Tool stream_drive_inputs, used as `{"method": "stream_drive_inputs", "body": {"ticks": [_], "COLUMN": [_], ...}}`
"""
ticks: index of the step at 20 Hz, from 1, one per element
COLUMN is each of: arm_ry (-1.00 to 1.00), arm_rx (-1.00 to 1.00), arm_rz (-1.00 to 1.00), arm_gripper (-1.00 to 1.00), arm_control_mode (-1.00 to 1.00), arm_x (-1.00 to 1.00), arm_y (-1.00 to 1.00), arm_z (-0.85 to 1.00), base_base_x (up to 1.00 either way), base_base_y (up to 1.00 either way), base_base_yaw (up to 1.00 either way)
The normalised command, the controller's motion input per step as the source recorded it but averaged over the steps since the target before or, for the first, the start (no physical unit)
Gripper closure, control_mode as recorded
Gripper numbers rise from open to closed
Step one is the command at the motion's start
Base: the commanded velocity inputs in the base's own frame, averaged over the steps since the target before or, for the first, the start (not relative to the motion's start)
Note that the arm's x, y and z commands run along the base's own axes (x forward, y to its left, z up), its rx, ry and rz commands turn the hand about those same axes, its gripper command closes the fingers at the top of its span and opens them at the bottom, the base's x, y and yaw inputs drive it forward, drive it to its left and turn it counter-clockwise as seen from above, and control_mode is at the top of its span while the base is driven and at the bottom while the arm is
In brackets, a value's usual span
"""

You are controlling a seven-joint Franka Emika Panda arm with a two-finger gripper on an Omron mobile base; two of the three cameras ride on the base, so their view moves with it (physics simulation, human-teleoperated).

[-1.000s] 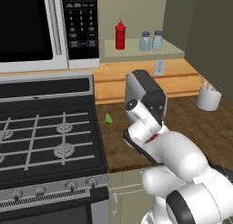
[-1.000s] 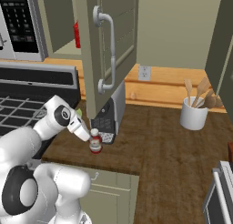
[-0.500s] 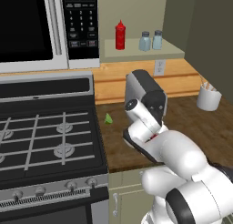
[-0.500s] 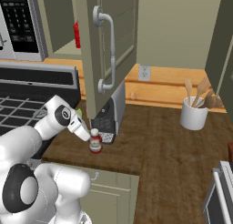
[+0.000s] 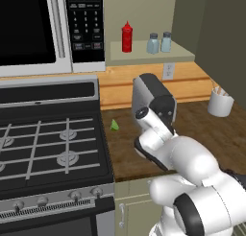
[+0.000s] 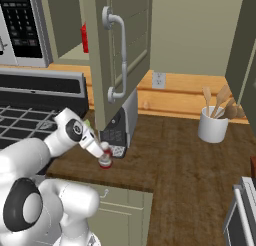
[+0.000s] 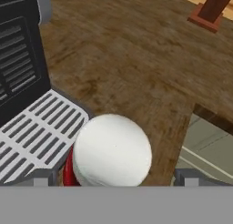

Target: Put the shaker and condiment bottle from the counter next to their counterparts in the cabinet.

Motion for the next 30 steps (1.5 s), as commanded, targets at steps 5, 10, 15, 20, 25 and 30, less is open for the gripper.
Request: {"method": "stream_drive_inputs", "body": {"ticks": [5,10,15,20,25,30], "arm_ry": [0.0,0.0,0.0,0.0,-0.09,-0.13], "arm_rx": [0.0,0.0,0.0,-0.02,-0.06,-0.01], "arm_rz": [0.0,0.0,0.0,0.0,0.0,0.0], "arm_gripper": [-1.0,1.0,1.0,1.0,1.0,1.0], "arm_control_mode": [-1.0,-1.0,-1.0,-1.0,-1.0,-1.0], "arm_x": [0.11,0.02,0.0,0.0,-0.01,-0.14], "arm_y": [-0.28,-0.02,0.0,0.07,0.13,0.08], "arm_z": [-0.34,-0.47,-0.37,-0.23,-0.02,0.35], "base_base_x": [0.0,0.0,0.0,0.0,0.0,0.0], "base_base_y": [0.0,0.0,0.0,0.0,0.0,0.0], "base_base_yaw": [0.0,0.0,0.0,0.0,0.0,0.0]}}
